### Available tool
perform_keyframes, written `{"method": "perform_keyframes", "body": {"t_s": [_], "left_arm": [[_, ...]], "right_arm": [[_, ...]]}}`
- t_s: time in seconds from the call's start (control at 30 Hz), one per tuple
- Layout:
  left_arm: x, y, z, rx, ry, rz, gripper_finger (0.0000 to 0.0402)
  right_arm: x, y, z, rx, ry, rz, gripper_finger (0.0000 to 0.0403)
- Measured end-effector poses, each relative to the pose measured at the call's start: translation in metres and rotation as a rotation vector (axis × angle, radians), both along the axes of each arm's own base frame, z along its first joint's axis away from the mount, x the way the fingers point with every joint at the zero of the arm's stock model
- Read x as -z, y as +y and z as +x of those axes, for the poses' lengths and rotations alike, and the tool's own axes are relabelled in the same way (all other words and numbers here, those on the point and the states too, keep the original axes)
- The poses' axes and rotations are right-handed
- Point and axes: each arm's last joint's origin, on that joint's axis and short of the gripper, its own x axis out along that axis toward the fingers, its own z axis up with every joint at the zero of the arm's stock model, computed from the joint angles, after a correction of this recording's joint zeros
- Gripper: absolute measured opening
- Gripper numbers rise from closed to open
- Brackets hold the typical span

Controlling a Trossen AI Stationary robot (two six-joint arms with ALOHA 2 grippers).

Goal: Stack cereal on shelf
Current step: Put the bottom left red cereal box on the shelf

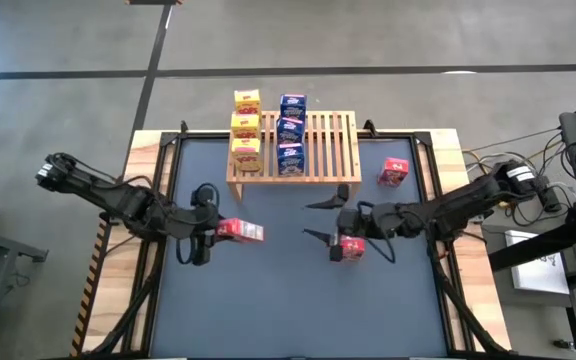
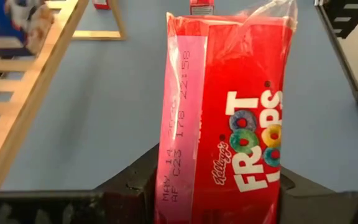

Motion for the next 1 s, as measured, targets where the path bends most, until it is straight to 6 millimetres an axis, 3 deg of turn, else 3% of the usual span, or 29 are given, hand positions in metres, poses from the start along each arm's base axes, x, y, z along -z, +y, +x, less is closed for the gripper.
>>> {"method": "perform_keyframes", "body": {"t_s": [0.3, 0.6, 0.77, 1.0], "left_arm": [[0.011, -0.010, 0.029, -0.017, -0.037, 0.055, 0.0143], [0.020, -0.016, 0.043, 0.012, -0.025, 0.095, 0.0142], [0.019, -0.016, 0.043, 0.021, -0.035, 0.101, 0.0142], [0.015, -0.015, 0.041, 0.020, -0.057, 0.105, 0.0142]], "right_arm": [[-0.007, 0.012, 0.050, -0.008, 0.052, 0.016, 0.0343], [0.000, 0.021, 0.092, -0.012, 0.173, 0.024, 0.0338], [0.008, 0.017, 0.104, -0.033, 0.215, 0.063, 0.0328], [0.016, -0.003, 0.106, -0.050, 0.224, 0.145, 0.0326]]}}
